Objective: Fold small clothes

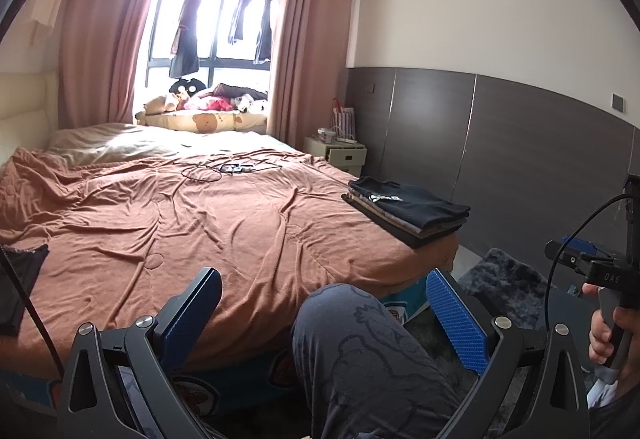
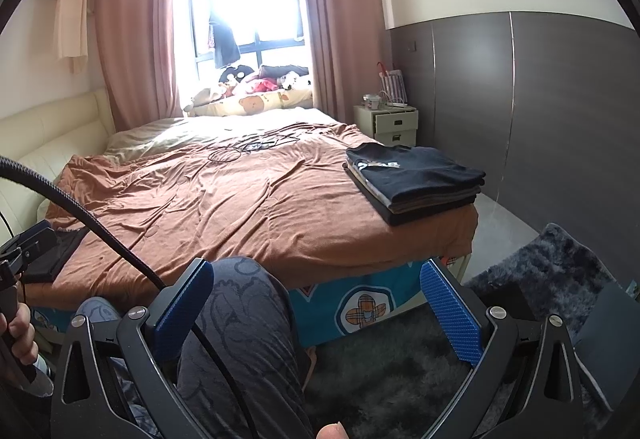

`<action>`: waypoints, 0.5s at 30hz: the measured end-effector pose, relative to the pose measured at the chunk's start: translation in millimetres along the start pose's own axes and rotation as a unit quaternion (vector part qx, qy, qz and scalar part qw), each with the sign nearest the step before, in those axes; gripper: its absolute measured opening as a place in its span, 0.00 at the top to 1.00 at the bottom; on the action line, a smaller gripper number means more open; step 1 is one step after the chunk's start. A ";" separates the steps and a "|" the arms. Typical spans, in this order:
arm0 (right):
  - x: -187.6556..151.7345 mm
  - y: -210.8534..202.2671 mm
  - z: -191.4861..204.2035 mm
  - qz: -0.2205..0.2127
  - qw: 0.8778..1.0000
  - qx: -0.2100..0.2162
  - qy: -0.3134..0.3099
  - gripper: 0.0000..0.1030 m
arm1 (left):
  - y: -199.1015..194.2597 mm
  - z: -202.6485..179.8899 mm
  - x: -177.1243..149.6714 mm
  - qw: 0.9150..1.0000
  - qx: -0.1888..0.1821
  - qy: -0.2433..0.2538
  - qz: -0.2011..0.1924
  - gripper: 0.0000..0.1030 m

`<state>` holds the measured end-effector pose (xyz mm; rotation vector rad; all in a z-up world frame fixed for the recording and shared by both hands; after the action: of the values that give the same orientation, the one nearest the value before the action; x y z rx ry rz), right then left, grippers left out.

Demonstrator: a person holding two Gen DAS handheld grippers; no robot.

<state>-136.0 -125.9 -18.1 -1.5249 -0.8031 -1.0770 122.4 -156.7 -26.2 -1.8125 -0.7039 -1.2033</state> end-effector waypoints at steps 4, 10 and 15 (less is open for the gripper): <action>-0.2 0.6 -0.1 0.000 1.000 0.001 0.001 0.00 | -1.5 -0.5 -1.0 1.000 0.002 -0.001 -0.001 0.00; -0.6 0.1 1.7 -0.001 1.000 0.001 -0.001 0.00 | -1.8 -0.2 -0.9 1.000 0.003 0.000 -0.003 0.00; -1.2 0.6 2.8 0.000 1.000 0.000 -0.003 0.00 | -2.1 -1.1 -0.7 1.000 0.004 0.000 -0.004 0.00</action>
<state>-135.3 -123.3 -19.6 -1.5276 -0.8076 -1.0739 120.0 -156.6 -25.9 -1.8046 -0.7145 -1.2037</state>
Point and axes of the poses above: each gripper's, at about its wrist camera, not at the fingertips, and y roughly the way its jaws point, z to its left, x to its top, the point moved 9 cm from there along y, roughly the way its jaws point, and after that the axes turned 15 degrees about -x, right-handed, at the moved point
